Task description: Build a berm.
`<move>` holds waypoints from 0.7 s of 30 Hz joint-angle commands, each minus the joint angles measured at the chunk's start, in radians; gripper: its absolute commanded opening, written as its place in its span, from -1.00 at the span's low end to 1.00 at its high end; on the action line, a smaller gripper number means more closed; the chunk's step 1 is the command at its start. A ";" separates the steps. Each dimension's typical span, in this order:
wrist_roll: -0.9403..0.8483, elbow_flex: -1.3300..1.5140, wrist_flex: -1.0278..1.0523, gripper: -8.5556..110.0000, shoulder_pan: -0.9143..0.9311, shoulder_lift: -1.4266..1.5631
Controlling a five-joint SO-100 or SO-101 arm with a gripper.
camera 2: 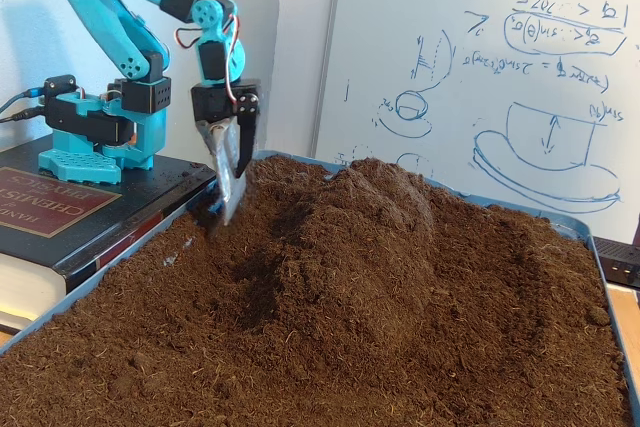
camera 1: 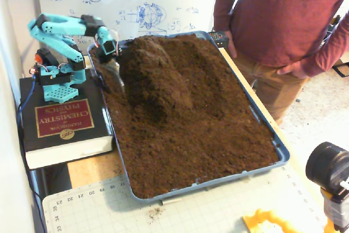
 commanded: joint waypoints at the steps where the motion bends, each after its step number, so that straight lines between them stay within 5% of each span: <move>1: 0.008 0.009 -0.015 -0.85 0.003 0.011; 7: 0.009 -0.003 -0.043 -0.85 0.005 -0.144; 21: 0.167 -0.055 -0.465 -0.85 0.002 -0.362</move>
